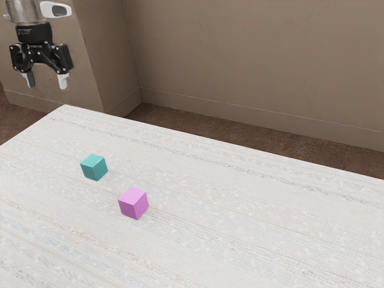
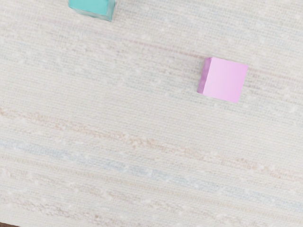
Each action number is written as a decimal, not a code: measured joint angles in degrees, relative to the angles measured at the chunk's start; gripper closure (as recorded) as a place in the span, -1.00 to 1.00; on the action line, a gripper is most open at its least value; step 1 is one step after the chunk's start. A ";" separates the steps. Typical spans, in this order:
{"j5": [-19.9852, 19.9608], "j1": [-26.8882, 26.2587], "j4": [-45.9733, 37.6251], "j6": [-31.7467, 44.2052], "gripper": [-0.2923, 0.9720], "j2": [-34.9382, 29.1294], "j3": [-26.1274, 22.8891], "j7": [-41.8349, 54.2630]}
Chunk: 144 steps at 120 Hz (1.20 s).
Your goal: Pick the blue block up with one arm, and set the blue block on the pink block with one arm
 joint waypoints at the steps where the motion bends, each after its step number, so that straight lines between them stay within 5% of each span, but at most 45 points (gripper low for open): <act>1: -0.01 0.31 -0.01 0.39 -0.54 -0.01 0.01 0.02; 25: -0.06 3.53 2.30 5.71 -0.54 -0.59 0.10 0.30; 41: 2.06 -2.54 12.74 3.05 -0.54 -4.20 4.24 0.38; 54: 2.64 -6.23 -1.02 7.88 -0.54 -3.46 9.82 0.57; 65: 1.86 -3.37 -9.00 15.71 -0.54 3.35 11.47 0.76; 102: -9.86 1.61 -11.71 37.90 -0.54 21.81 11.52 1.16; 144: -12.88 2.20 -14.48 51.22 -0.54 24.60 10.00 10.29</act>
